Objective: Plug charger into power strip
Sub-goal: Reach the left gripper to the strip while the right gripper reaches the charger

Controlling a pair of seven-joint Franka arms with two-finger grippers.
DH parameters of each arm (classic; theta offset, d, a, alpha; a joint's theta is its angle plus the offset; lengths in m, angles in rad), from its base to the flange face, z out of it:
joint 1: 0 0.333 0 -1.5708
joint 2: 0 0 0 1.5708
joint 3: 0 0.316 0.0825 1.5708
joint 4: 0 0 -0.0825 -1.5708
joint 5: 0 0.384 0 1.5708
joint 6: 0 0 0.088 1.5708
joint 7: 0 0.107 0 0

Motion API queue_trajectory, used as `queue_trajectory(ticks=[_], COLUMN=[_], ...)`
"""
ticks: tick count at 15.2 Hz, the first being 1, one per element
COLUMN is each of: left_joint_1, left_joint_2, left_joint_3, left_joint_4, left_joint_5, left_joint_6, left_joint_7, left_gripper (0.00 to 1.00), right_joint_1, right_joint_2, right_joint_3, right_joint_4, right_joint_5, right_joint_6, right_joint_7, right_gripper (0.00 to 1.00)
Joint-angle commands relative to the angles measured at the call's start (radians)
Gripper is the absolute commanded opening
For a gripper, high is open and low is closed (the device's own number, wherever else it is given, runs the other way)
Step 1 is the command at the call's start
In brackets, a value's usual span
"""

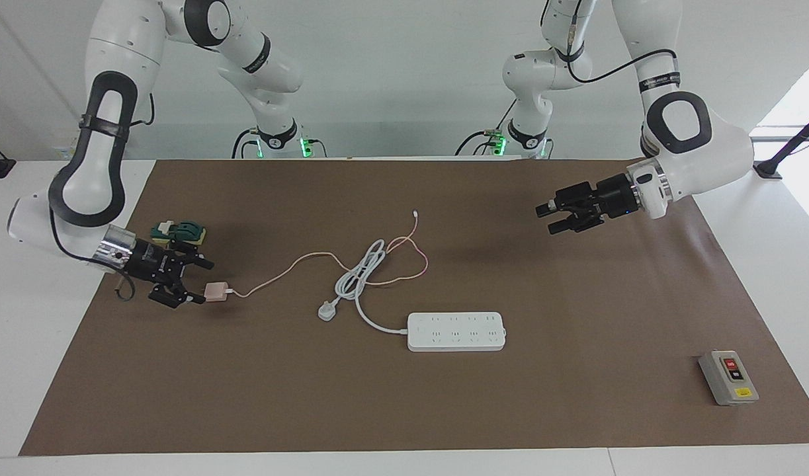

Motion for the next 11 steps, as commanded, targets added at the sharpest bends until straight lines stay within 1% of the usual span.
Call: queue_trajectory(ticks=[1,2,4,6,8,9,11], left_joint_1=[-0.039,-0.047,-0.054,-0.121,-0.136,-0.136,-0.136], left_joint_2=[0.028,0.057,0.085,0.091,0.117,0.146,0.177], left_joint_3=[0.008,0.008,0.003,0.003,0.001,0.0,0.001], left_joint_4=[-0.042,-0.044,-0.035,-0.031,-0.03,-0.028,-0.028], left_joint_5=[-0.205,-0.269,-0.319,-0.382,-0.394,-0.408,-0.449], left_joint_6=[-0.043,-0.071,-0.077,-0.059,-0.025,-0.031,-0.042], left_joint_7=[0.024,0.076,0.137,0.217,0.278,0.3,0.358], left_gripper=[1.0,1.0,1.0,1.0,1.0,1.0,1.0], right_joint_1=[-0.035,-0.046,-0.047,-0.044,-0.047,-0.049,-0.044], right_joint_2=[0.017,0.029,0.039,0.046,0.061,0.08,0.095], right_joint_3=[0.008,0.008,0.008,0.008,0.01,0.01,0.01], right_joint_4=[-0.009,-0.016,-0.05,-0.053,-0.04,-0.035,-0.035], right_joint_5=[0.03,0.031,0.036,0.054,0.068,0.074,0.097], right_joint_6=[-0.001,0.003,0.037,0.071,0.081,0.087,0.098], right_joint_7=[-0.061,-0.108,-0.147,-0.157,-0.162,-0.168,-0.191], right_gripper=[1.0,1.0,1.0,1.0,1.0,1.0,1.0])
